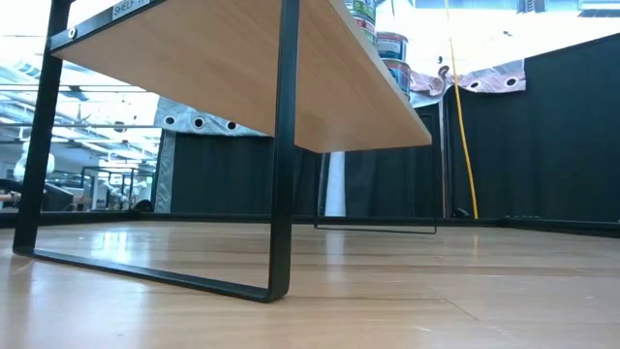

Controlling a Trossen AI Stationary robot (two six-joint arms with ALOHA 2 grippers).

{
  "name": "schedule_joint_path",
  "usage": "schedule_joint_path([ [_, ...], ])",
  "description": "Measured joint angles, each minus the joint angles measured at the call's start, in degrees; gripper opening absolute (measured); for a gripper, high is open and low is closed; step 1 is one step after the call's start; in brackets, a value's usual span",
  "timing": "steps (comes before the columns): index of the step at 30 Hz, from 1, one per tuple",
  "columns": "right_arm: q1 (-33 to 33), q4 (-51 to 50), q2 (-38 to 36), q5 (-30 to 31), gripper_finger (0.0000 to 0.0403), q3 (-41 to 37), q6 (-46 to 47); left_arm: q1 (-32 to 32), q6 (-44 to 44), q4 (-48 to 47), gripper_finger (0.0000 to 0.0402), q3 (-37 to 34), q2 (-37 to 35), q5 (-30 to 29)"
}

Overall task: Stack canned seafood by type on shelf
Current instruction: Stack the blue-pink tuna can on top of the other blue-pink tuna can

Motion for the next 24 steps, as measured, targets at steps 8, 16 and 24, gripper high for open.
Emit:
schedule_joint_path([
  [8, 0.0, 0.0, 0.0, 0.1, 0.0313, 0.0, 0.1, 0.0, -1.9, -16.7, 0.0, 9.6, 0.8, -0.6],
  [16, 0.0, 0.0, 0.0, 0.3, 0.0313, 0.0, 0.0, 0.0, -2.0, -16.9, 0.0, 8.9, 4.2, 0.1],
  [24, 0.0, 0.0, 0.0, 0.3, 0.0313, 0.0, 0.0, 0.0, -2.0, -15.0, 0.0, 8.8, 7.1, 0.9],
])
